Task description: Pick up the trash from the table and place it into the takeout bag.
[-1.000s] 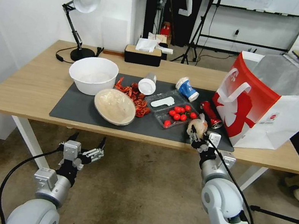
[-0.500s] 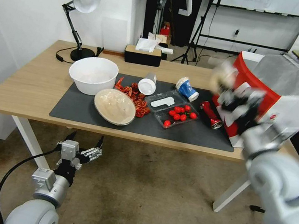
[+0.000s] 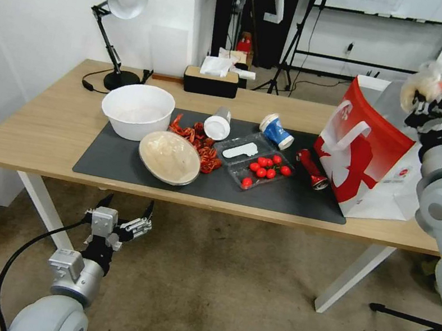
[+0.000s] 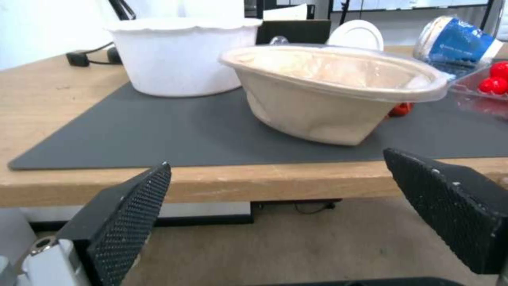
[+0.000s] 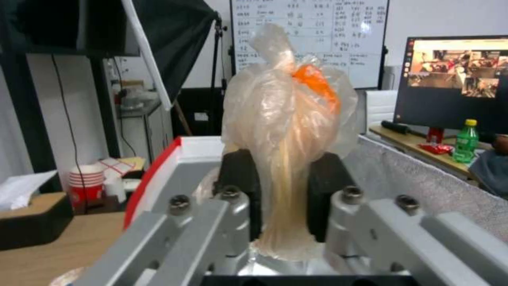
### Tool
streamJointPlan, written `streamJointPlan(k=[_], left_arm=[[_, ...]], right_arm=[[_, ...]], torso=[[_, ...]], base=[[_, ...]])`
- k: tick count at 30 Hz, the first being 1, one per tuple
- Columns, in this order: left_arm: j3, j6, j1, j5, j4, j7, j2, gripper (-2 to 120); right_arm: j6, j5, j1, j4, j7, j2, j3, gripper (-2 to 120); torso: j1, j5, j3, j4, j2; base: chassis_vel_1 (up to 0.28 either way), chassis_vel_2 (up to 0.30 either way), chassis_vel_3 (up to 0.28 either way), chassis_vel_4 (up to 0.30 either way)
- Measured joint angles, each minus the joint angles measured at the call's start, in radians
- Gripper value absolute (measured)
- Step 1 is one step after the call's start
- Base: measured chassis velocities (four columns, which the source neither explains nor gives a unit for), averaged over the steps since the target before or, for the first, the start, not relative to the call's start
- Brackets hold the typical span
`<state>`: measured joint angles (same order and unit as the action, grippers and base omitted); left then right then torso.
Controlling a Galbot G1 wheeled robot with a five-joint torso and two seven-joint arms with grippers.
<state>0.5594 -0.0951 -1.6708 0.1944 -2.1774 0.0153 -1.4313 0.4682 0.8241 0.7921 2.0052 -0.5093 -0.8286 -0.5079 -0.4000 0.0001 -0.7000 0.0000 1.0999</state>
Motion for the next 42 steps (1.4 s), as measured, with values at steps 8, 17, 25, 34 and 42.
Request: streamJointPlan(k=[8, 17, 25, 34, 42], left_arm=[[0.010, 0.018, -0.004, -0.005, -0.008, 0.006, 0.001, 100], [0.015, 0.021, -0.007, -0.005, -0.023, 0.004, 0.004, 100], [0.013, 0.023, -0.010, -0.004, -0.031, 0.001, 0.003, 100], [0.017, 0.023, -0.008, -0.001, -0.036, 0.000, 0.001, 100], [0.023, 0.023, -0.010, 0.006, -0.033, 0.004, 0.002, 100]], right_arm=[[0.000, -0.004, 0.004, 0.002, 0.005, 0.017, 0.003, 51], [-0.004, -0.002, 0.010, 0.009, 0.004, 0.025, 0.000, 76], [-0.005, 0.014, 0.011, 0.012, 0.005, 0.038, -0.003, 100], [-0.152, 0.092, 0.078, 0.133, 0.119, 0.036, -0.044, 100], [-0.263, -0.034, 0.414, 0.272, 0.258, -0.059, -0.109, 100]], torso=[[0.000, -0.0002, 0.000, 0.0000, 0.000], [0.000, -0.0001, 0.000, 0.0000, 0.000], [0.000, -0.0001, 0.000, 0.0000, 0.000], [0.000, -0.0002, 0.000, 0.0003, 0.000], [0.000, 0.0000, 0.000, -0.0001, 0.000]], base=[[0.000, 0.000, 0.000, 0.000], [0.000, 0.000, 0.000, 0.000], [0.000, 0.000, 0.000, 0.000], [0.000, 0.000, 0.000, 0.000], [0.000, 0.000, 0.000, 0.000]])
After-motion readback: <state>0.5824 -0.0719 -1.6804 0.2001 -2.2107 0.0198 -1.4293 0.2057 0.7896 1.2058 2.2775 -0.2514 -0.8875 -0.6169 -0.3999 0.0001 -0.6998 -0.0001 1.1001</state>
